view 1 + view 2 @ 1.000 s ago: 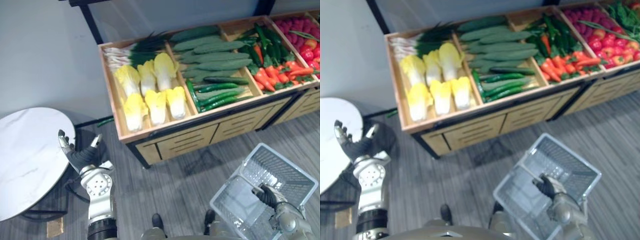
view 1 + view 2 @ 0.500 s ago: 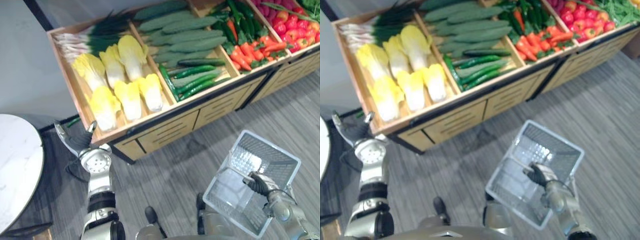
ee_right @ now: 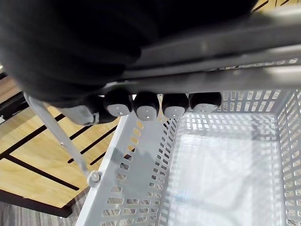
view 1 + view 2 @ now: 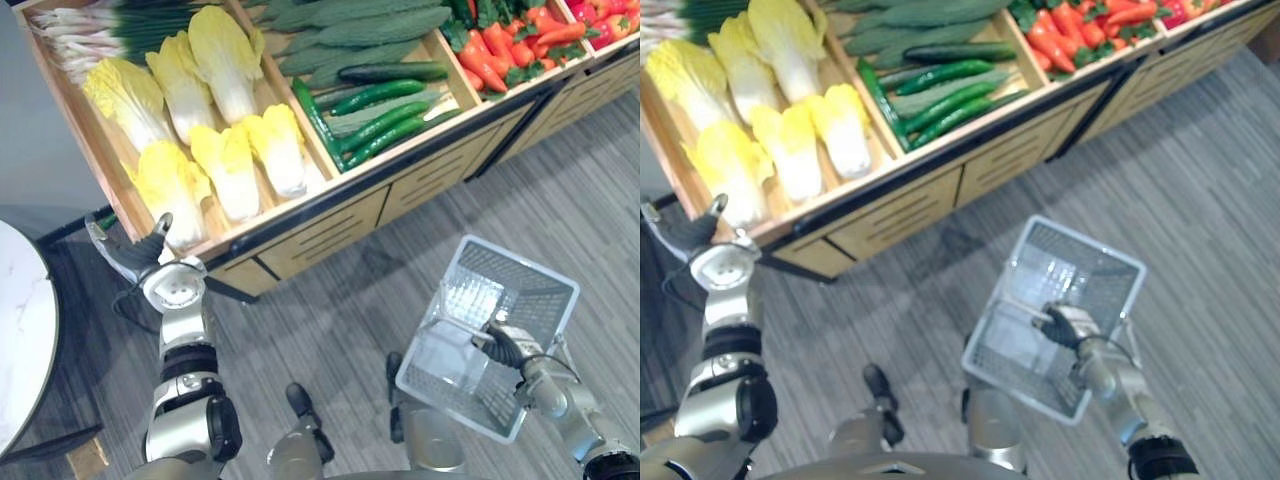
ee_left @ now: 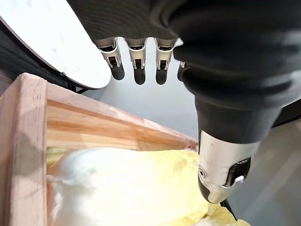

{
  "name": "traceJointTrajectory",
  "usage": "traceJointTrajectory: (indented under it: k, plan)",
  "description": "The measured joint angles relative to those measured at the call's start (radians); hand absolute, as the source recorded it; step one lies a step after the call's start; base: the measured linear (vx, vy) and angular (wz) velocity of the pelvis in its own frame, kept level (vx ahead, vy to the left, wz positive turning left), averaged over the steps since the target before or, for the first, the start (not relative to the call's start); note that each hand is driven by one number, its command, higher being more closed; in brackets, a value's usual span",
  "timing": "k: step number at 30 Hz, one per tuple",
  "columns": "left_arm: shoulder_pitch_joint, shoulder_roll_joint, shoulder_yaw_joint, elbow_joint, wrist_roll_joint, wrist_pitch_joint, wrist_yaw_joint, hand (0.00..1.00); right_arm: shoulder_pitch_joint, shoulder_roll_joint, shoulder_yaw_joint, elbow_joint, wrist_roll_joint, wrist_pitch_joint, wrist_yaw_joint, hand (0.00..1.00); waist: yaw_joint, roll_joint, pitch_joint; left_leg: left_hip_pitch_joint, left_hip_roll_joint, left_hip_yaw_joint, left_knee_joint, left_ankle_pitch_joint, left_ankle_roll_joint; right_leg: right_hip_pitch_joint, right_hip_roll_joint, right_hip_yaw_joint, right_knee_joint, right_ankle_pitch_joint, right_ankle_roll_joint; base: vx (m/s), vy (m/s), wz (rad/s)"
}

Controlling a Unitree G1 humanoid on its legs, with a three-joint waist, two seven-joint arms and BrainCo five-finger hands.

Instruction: Pick vegetable in the basket

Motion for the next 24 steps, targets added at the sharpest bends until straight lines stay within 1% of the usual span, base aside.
traceJointTrajectory:
  k: [6, 15, 20, 24]
  plan:
    - [-0.021, 0.001, -0.009, 0.000, 0.004, 0.005, 0.003, 0.00, -0.010, 0.000, 0.005, -0.002, 0.000, 0.000, -0.008, 1.00, 0.002, 0.002, 0.024, -0.001, 0.000, 0.001, 0.000, 0.000, 0.000, -0.001, 0.000, 0.005, -0.002, 0.001, 0.001, 0.00, 0.000, 0.00]
    - [-0.056, 0.002, -0.020, 0.001, 0.011, 0.006, 0.010, 0.00, -0.017, 0.000, 0.006, -0.003, 0.000, -0.002, -0.017, 1.00, 0.002, 0.005, 0.037, -0.010, 0.002, 0.008, 0.000, 0.000, 0.000, -0.007, 0.005, 0.018, -0.024, 0.016, -0.008, 0.02, -0.007, -0.02]
    - [-0.058, 0.002, -0.024, 0.041, 0.009, 0.007, 0.010, 0.00, -0.017, 0.000, 0.006, -0.004, 0.000, -0.004, -0.027, 1.00, 0.005, 0.006, 0.038, -0.014, 0.002, 0.028, 0.000, 0.000, -0.001, -0.023, 0.007, 0.048, -0.024, 0.023, -0.006, 0.00, -0.008, -0.11]
    - [-0.080, 0.002, -0.024, 0.064, 0.008, 0.019, 0.010, 0.00, -0.016, 0.000, 0.006, -0.005, 0.001, -0.004, -0.038, 1.00, 0.003, 0.007, 0.057, -0.016, 0.002, 0.033, 0.000, 0.000, -0.001, -0.025, 0.007, 0.054, -0.032, 0.030, -0.004, 0.00, -0.003, -0.04]
